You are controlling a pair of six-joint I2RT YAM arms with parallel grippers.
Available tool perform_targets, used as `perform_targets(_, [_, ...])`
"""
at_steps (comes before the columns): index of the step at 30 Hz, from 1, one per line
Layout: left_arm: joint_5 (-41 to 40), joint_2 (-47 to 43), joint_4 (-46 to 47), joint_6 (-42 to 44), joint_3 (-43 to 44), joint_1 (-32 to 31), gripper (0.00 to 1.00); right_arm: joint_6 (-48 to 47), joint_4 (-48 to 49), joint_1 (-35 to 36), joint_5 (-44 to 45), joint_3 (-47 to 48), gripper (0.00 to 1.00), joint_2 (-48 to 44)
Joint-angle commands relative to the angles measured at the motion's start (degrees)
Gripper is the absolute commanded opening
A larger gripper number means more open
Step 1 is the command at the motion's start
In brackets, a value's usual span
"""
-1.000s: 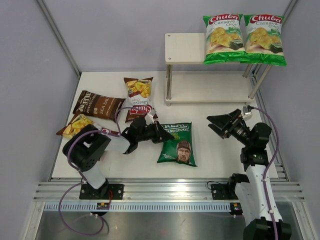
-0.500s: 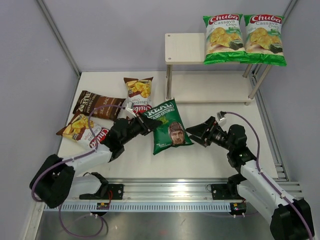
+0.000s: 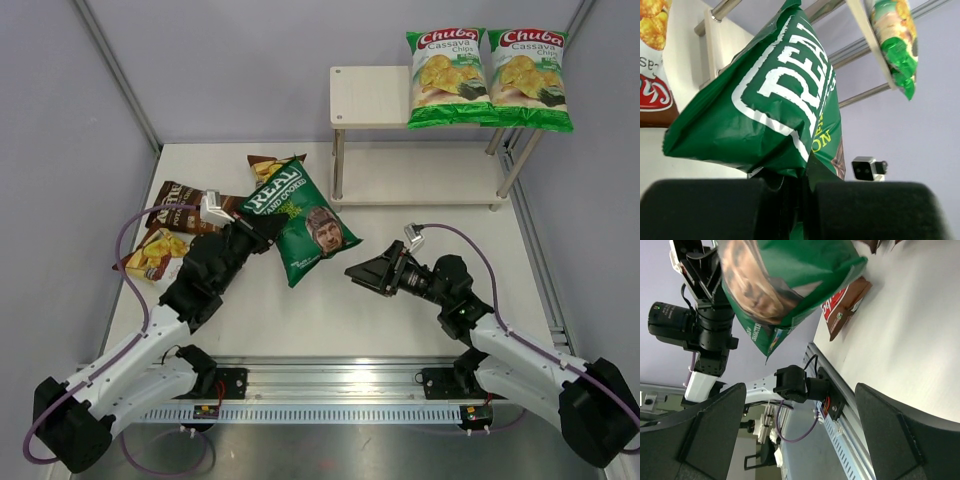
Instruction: Place and organize the chips bags onto the shelf
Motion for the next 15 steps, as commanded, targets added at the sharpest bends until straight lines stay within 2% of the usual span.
perform_targets(1, [-1.2,-2.8,5.8,-2.2,2.9,0.1,0.02,-1.8,12.7,4.8,3.9,2.0,0.97,3.3])
perform_targets(7, [6.4,-3.0,14.3,-11.2,-0.4,0.1,0.02,-8.3,18.5,12.4,13.7,5.7,0.96,6.2])
perform_targets(15, [11.7,-3.2,20.3,-15.1,-3.7,0.0,0.04,-4.8,26.4,13.3,20.2,5.4,0.94,9.3])
